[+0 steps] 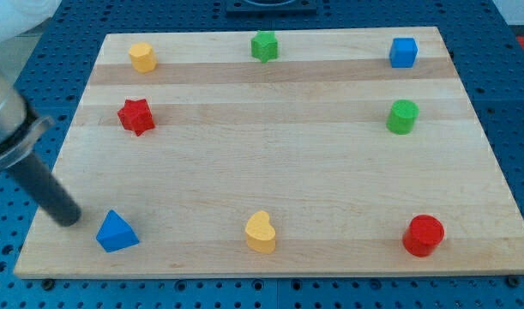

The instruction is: Move green star towards down

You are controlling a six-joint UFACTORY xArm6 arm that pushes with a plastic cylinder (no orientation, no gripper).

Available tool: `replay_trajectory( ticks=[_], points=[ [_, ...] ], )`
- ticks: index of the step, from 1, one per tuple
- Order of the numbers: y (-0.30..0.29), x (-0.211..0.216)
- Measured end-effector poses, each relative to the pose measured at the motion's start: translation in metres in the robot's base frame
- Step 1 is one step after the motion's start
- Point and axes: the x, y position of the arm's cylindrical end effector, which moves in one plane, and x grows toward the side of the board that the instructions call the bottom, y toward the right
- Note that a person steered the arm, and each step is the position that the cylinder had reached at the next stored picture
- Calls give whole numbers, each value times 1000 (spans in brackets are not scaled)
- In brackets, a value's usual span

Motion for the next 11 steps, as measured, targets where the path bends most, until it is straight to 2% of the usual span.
replay_trajectory(
  ticks=[2,3,4,5,6,7,8,9,11],
  points=[
    [153,-90],
    [201,-116],
    [202,-116],
    [229,-137],
    [316,-224],
    [338,-255],
    [321,-294],
    [291,-355],
    [263,-353]
  ],
)
